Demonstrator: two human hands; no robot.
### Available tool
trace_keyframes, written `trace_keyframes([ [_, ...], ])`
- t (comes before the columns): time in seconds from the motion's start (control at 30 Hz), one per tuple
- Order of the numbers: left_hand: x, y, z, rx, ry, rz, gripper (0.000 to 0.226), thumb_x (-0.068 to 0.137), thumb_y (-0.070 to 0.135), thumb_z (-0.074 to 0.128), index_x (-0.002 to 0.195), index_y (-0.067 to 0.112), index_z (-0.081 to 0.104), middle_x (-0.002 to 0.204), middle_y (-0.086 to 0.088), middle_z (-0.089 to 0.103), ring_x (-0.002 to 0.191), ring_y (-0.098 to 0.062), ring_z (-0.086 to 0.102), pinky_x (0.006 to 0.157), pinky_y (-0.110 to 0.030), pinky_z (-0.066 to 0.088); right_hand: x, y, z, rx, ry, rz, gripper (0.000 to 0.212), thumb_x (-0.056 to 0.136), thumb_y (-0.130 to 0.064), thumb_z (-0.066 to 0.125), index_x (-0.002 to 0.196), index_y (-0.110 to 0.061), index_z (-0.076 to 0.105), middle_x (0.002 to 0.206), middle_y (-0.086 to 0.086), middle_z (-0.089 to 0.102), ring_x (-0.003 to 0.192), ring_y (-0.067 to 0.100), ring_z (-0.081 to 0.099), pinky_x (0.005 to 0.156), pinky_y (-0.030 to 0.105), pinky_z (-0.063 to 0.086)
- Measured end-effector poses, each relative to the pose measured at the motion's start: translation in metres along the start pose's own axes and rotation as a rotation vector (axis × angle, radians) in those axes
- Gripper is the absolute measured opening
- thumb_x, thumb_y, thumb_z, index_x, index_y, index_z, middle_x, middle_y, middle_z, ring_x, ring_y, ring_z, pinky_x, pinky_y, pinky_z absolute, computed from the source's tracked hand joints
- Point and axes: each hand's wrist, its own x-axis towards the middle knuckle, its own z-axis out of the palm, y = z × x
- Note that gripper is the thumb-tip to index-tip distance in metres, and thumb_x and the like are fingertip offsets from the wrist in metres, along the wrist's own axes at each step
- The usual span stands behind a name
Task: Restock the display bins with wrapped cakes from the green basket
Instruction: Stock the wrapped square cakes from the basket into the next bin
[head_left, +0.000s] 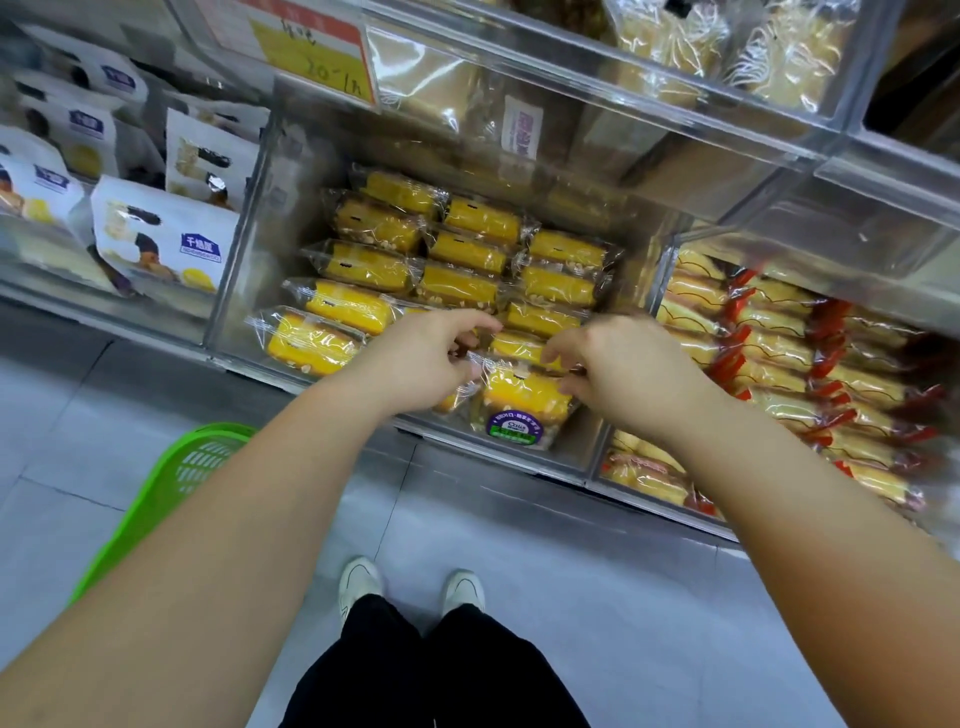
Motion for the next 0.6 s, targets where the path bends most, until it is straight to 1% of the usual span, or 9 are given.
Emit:
trace_keyframes([
  [0.03,-0.005,-0.002,-0.002,-0.025,0.064,0.022,0.041,0.089,0.017,0.059,0.124,0.039,0.053,0.117,0.007,0.060,0.104,-0.010,0.057,0.083,-0.026,0.049,-0.002,0.001,-0.005,0.121,-0.012,0.004,0.030,0.088,-0.029,0.061,0.118,-0.028,0.059,0.107,-0.003,0.068,0.102,0.018,0.060,0.088,0.033,0.049],
  [0.1,-0.019,-0.007,-0.009,-0.124,0.213,0.045,0.034,0.092,0.016,0.053,0.116,0.040,0.058,0.109,0.014,0.063,0.095,0.000,0.058,0.073,-0.019,0.048,-0.006,-0.005,-0.016,0.331,0.041,0.015,0.029,0.087,-0.028,0.062,0.115,-0.027,0.062,0.107,-0.006,0.068,0.098,0.010,0.061,0.088,0.033,0.052],
  [0.17,-0.038,-0.016,-0.017,-0.307,0.349,0.044,0.030,0.092,0.016,0.052,0.106,0.041,0.061,0.100,0.023,0.064,0.092,0.004,0.058,0.074,-0.017,0.047,-0.005,-0.018,-0.027,0.466,0.115,0.017,0.023,0.087,-0.028,0.061,0.110,-0.028,0.065,0.099,-0.011,0.068,0.088,-0.002,0.060,0.081,0.017,0.051],
  [0.2,-0.050,-0.022,-0.020,-0.406,0.420,0.041,0.030,0.092,0.015,0.053,0.100,0.042,0.063,0.097,0.024,0.065,0.091,0.004,0.059,0.076,-0.017,0.047,-0.002,-0.028,-0.032,0.521,0.144,0.004,0.020,0.087,-0.028,0.061,0.106,-0.029,0.066,0.093,-0.016,0.066,0.083,-0.009,0.057,0.076,0.007,0.046],
  [0.23,-0.063,-0.031,-0.022,-0.492,0.501,0.034,0.031,0.091,0.012,0.054,0.095,0.042,0.063,0.094,0.022,0.067,0.091,0.000,0.061,0.079,-0.017,0.046,0.003,-0.042,-0.038,0.576,0.166,-0.019,0.017,0.087,-0.028,0.061,0.103,-0.030,0.067,0.087,-0.020,0.064,0.078,-0.013,0.056,0.071,0.002,0.043],
  [0.33,-0.111,-0.069,-0.020,-0.698,0.761,-0.039,0.032,0.090,0.006,0.056,0.087,0.035,0.066,0.085,0.015,0.072,0.086,-0.004,0.065,0.078,-0.012,0.047,0.023,-0.102,-0.045,0.780,0.184,-0.147,0.011,0.085,-0.023,0.064,0.094,-0.027,0.069,0.076,-0.020,0.063,0.072,-0.010,0.057,0.066,0.004,0.042],
  [0.47,-0.176,-0.145,0.007,-0.856,1.072,-0.302,0.030,0.088,0.000,0.056,0.083,0.028,0.065,0.078,0.010,0.070,0.077,0.003,0.064,0.072,-0.007,0.046,0.051,-0.203,-0.011,0.918,-0.023,-0.405,0.013,0.084,-0.015,0.065,0.094,-0.021,0.070,0.071,-0.011,0.065,0.064,-0.004,0.056,0.064,0.009,0.042],
  [0.53,-0.203,-0.191,0.032,-0.895,1.168,-0.456,0.030,0.087,-0.002,0.057,0.081,0.026,0.065,0.079,0.008,0.068,0.073,0.002,0.062,0.070,-0.008,0.046,0.067,-0.249,0.027,0.883,-0.181,-0.496,0.014,0.084,-0.016,0.065,0.098,-0.021,0.068,0.072,-0.007,0.066,0.064,-0.002,0.056,0.068,0.016,0.045],
  [0.6,-0.223,-0.238,0.061,-0.925,1.208,-0.604,0.029,0.087,-0.002,0.057,0.079,0.025,0.065,0.077,0.007,0.068,0.070,-0.002,0.060,0.067,-0.010,0.046,0.088,-0.289,0.078,0.802,-0.337,-0.534,0.015,0.085,-0.017,0.064,0.099,-0.020,0.068,0.073,-0.006,0.064,0.063,-0.002,0.053,0.069,0.016,0.043],
])
